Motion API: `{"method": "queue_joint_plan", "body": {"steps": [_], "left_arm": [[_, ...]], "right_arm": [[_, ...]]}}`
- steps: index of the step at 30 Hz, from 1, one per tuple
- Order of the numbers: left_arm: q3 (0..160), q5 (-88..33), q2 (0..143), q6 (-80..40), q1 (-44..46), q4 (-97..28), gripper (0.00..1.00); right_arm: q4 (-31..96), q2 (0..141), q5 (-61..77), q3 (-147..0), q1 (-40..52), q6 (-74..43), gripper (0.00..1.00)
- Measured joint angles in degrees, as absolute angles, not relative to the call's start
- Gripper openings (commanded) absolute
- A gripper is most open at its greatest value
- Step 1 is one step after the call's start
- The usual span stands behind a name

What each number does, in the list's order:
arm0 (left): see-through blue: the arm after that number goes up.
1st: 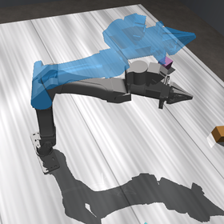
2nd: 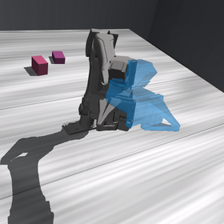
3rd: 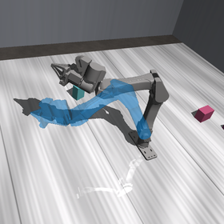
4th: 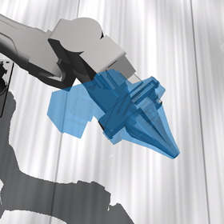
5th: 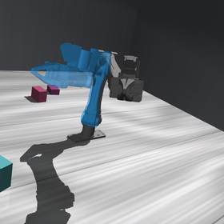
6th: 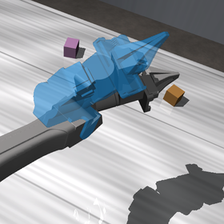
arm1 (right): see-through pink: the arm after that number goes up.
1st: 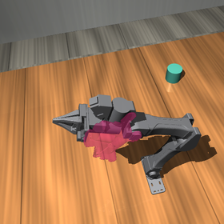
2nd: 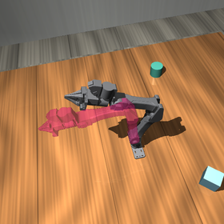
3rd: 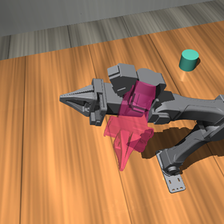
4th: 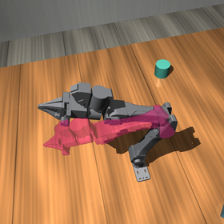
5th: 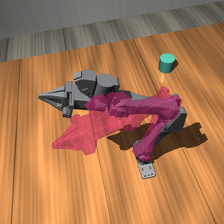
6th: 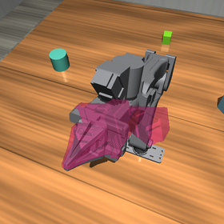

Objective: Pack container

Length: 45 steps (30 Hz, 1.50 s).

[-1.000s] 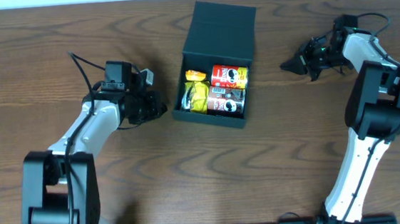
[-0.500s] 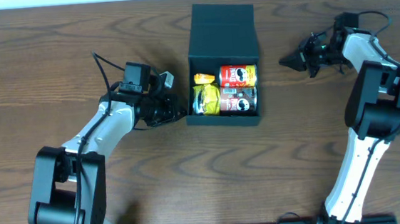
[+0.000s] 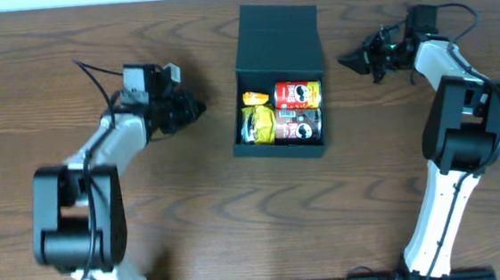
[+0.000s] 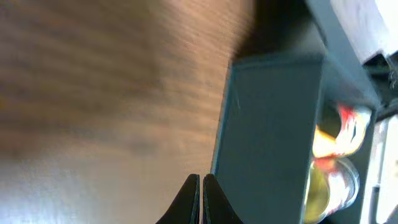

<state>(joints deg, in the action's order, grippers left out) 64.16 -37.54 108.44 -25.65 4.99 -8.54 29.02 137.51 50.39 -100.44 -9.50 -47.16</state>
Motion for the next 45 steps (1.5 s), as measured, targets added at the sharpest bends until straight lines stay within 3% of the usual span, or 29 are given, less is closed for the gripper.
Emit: {"method": "queue_joint_plan", "body": {"steps": [6, 10, 19, 37, 45], "left_arm": [[83.1, -39.1, 119.4, -25.2, 5.3, -20.1, 0.06], [96.6, -39.6, 124.6, -24.0, 5.6, -24.9, 0.05], [113.9, -48.4, 144.5, -30.6, 4.5, -23.6, 0.06], [116.1, -56.4, 147.2, -40.4, 8.7, -14.7, 0.06], [116.1, -56.8, 147.2, -40.8, 8.7, -14.7, 0.05]], "right_arm": [[30.3, 137.5, 49.4, -103.6, -5.9, -46.6, 0.02], [38.3, 137.5, 43.3, -109.2, -5.6, -43.7, 0.02], [39.9, 137.5, 31.2, -110.1, -5.7, -41.4, 0.02], [34.2, 137.6, 35.8, -110.1, -3.4, -46.9, 0.02], [40.0, 137.6, 32.7, -110.2, -2.9, -47.4, 0.02]]}}
